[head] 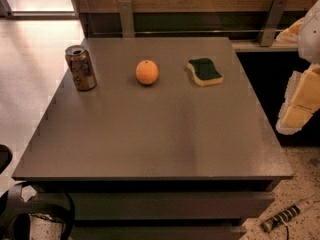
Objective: Move sponge near orange can
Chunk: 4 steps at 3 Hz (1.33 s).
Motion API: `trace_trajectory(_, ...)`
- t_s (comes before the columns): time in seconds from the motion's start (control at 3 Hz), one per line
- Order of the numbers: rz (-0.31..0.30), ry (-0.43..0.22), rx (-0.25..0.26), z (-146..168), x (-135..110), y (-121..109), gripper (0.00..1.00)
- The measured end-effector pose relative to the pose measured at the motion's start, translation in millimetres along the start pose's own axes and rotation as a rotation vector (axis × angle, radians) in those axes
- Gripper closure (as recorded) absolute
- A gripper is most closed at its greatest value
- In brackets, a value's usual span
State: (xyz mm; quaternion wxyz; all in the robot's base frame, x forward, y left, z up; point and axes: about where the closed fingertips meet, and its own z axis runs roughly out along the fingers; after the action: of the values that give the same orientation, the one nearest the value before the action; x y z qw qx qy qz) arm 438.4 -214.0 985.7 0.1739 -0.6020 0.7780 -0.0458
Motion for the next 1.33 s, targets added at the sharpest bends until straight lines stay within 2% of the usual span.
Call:
trace_trajectory(0.33, 0.001, -0.002, 0.008, 0, 0, -3, 0.0)
trace_trajectory(0.67, 0.114, -0.067, 0.075, 14, 11, -33, 0.0)
trace_trajectory(1.0, 0.295, -0.259, 0.166, 39, 26, -73, 0.0)
trace_trajectory(1.33, 0.403, -0.444, 0.216, 60, 29, -102, 0.0)
